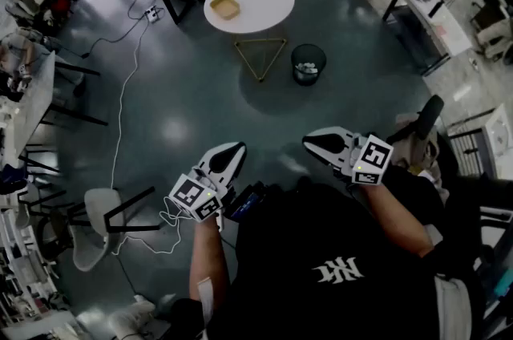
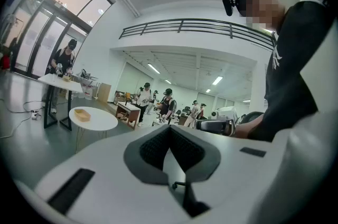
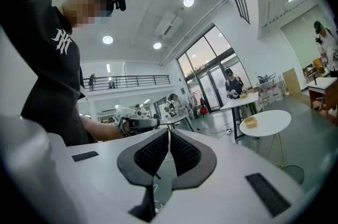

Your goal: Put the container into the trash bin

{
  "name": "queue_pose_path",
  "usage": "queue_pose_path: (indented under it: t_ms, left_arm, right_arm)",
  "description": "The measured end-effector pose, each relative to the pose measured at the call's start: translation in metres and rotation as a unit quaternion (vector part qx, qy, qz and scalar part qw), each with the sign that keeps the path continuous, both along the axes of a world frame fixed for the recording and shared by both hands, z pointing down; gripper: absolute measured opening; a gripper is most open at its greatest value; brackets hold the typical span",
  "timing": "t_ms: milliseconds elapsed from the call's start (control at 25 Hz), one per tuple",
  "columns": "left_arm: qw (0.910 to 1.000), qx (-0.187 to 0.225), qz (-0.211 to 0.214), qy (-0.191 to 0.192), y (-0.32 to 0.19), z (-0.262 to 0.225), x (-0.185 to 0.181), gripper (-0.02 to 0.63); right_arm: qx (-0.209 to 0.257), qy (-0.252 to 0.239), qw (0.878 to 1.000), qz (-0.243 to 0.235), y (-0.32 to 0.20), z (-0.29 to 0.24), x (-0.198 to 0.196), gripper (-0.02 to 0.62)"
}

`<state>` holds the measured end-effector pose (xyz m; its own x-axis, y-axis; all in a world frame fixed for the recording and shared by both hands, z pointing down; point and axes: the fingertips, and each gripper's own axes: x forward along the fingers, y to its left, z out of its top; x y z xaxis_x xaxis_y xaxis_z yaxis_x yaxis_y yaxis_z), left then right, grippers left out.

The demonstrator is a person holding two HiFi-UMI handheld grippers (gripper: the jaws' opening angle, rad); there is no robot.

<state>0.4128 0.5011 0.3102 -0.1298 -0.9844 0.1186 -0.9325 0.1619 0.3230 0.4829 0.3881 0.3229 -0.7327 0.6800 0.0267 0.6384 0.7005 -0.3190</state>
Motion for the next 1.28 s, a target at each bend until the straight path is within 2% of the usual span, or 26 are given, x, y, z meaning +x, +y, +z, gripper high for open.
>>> queue_pose_path:
  t_ms: [200, 440, 1280]
  left_arm:
    - [0.9999, -0.003, 0.012, -0.009, -0.013, 0.0, -0.007, 0.003]
    - [0.9998, -0.012, 0.014, -0.005, -0.017, 0.006, 0.008, 0.003]
    - [0.9984, -0.028, -0.049, 0.004, -0.003, 0.011, 0.022, 0.002]
  right_arm:
    - [0.0, -0.007, 1.0, 0.003, -0.008, 0.005, 0.001, 0.041]
    - [-0.003, -0.008, 1.0, 0.002, -0.011, 0.007, 0.003, 0.042]
    - [-0.021, -0.011, 0.999, -0.026, -0.018, 0.01, 0.008, 0.043]
